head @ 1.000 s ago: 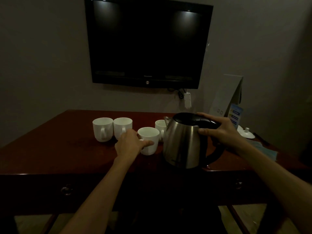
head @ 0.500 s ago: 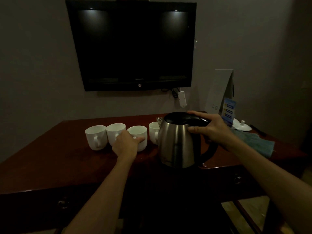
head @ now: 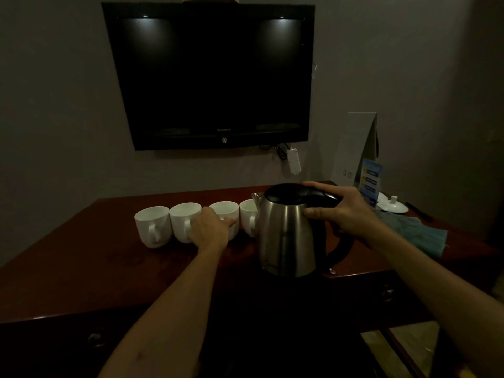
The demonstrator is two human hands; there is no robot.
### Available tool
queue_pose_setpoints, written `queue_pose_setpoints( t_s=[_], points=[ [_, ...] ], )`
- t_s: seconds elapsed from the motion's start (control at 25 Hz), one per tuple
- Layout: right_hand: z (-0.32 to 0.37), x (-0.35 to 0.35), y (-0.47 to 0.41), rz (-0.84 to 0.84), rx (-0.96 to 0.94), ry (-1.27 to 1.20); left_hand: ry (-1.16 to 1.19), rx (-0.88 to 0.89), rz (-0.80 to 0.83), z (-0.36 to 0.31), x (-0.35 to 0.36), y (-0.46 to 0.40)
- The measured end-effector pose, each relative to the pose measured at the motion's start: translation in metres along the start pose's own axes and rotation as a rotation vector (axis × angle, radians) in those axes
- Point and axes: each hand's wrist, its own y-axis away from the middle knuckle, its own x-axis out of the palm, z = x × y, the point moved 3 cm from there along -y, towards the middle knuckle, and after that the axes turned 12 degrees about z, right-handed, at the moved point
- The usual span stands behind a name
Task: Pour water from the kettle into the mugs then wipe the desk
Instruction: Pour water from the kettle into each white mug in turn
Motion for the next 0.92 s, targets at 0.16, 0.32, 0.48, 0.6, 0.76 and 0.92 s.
queue_pose_setpoints(
  t_s=[0.16, 0.32, 0.48, 0.6, 0.76, 0.92],
  points=[
    [-0.001, 0.0, -0.001, 0.005, 0.015, 0.003, -0.036, 0.021, -0.015, -0.004, 0.002, -0.002],
    [0.002, 0.001, 0.0, -0.002, 0.009, 0.013, -0.032, 0.002, -0.003, -0.003, 0.002, -0.002],
    [0.004, 0.002, 0.001, 0.003, 0.019, 0.009, 0.014, 0.012, 0.0, -0.002, -0.003, 0.005],
    [0.008, 0.004, 0.003, -0.002, 0.019, 0.003, 0.112, 0.046, -0.121, 0.007, -0.014, 0.014],
    [0.012, 0.006, 0.005, 0.001, 0.029, -0.015, 0.223, -0.064, -0.217, 0.036, -0.034, 0.017],
    [0.015, 0.007, 0.006, 0.005, 0.036, -0.005, 0.316, -0.144, -0.172, 0.052, -0.032, 0.012]
  ],
)
